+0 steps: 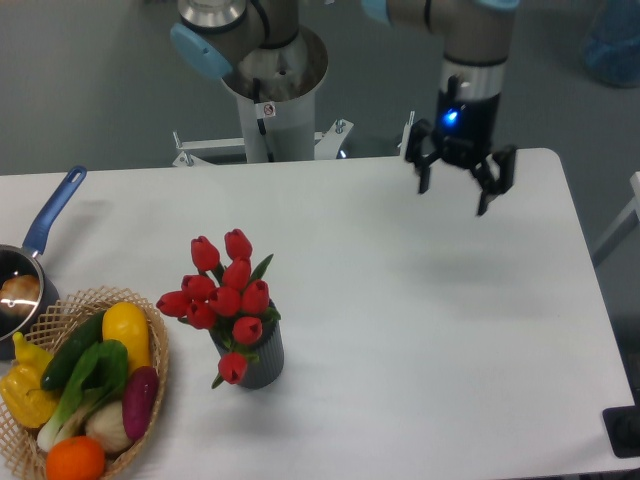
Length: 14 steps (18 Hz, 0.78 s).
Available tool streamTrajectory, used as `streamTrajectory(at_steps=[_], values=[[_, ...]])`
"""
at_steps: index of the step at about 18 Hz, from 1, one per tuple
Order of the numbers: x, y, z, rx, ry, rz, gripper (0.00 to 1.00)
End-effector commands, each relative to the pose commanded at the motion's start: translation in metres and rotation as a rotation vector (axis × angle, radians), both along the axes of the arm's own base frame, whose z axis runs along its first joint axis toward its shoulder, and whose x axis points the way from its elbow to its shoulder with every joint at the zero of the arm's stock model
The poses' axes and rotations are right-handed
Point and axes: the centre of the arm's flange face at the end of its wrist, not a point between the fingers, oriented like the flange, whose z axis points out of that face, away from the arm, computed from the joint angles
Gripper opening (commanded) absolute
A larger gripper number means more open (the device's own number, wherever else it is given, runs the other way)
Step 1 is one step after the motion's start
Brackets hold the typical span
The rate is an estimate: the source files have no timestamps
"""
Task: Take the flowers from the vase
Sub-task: 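Move the open gripper toward the red tulip bouquet in the vase, then lower the open gripper around the tulip stems above the vase rim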
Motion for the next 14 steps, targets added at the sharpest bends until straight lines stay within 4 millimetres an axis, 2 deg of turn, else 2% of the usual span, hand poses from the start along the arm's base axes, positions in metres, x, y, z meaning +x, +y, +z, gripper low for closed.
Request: streamTrajectory(at_steps=[5,10,14], values=[[0.022,0.023,-0.015,0.196,-0.130,-0.059,1.00],[0.042,0.046,-0.022,0.240,-0.179,-0.113,1.00],[0.057,0.060,-0.017,0.262,-0.210,-0.122,1.00]])
